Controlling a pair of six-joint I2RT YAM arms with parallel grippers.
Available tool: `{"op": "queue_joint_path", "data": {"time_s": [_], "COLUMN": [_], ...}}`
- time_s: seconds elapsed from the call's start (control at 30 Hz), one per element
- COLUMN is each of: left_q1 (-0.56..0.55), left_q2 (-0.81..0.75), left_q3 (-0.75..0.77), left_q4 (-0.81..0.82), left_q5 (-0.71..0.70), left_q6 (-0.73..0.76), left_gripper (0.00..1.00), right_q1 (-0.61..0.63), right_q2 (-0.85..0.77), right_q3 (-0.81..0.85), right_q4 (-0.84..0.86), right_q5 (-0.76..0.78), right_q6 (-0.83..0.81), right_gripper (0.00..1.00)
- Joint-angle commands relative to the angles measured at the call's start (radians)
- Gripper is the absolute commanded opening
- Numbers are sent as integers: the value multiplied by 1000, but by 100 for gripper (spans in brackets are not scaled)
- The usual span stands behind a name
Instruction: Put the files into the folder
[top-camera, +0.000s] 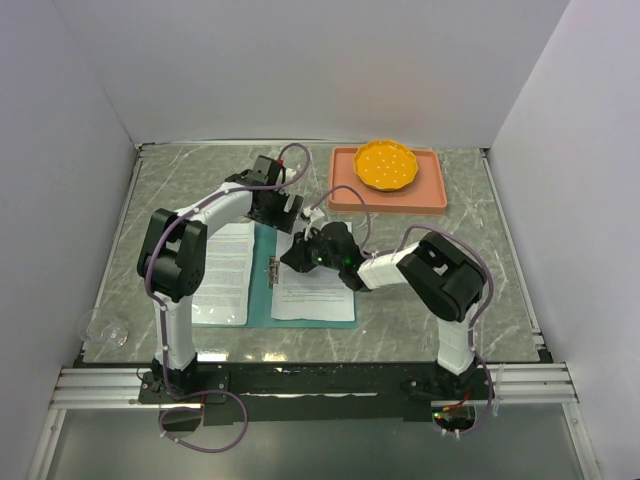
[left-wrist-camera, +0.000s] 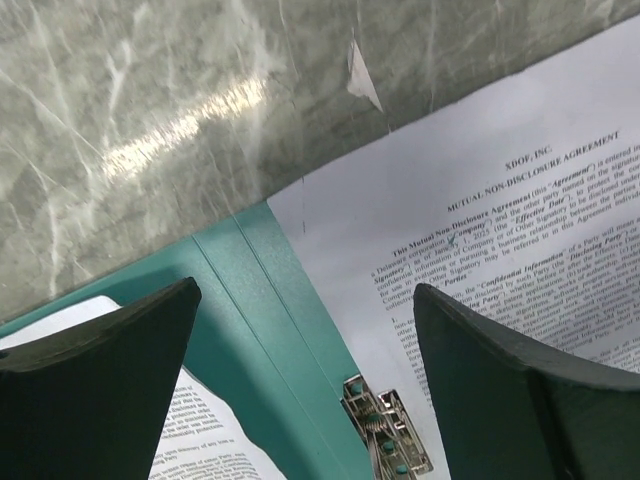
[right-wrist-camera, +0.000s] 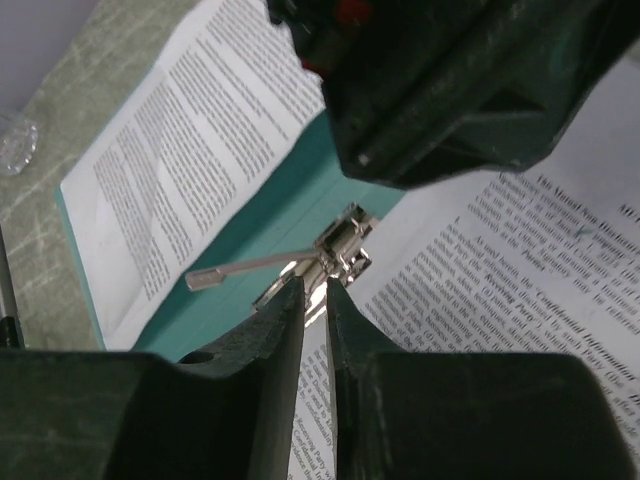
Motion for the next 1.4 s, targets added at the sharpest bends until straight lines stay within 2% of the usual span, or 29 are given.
{"op": "queue_joint_path", "data": {"time_s": [0.0,0.2,0.47,0.83,1.37], "left_q1": [0,11,-12,-22,-22], "left_q2": [-62,-102,-54,-10,2], "left_q3": [8,-35,-113,-176,-208], "left_q4": [-41,-29,28,74,95], "left_q5": [29,17,-8,-34,-40], "left_q6": [-2,0,-22,-11,-10], "left_gripper": [96,96,96,96,96], "right_q1": [6,20,84,130,155], "right_q2": [27,25,54,139,173], "right_q3": [40,82,137,234,229], "right_q4": [57,39,21,-9,-33], "right_q5": [-37,-25,41,41,26], "right_q6": [34,9,-41,-71,-75], "right_gripper": [20,17,16,15,9]}}
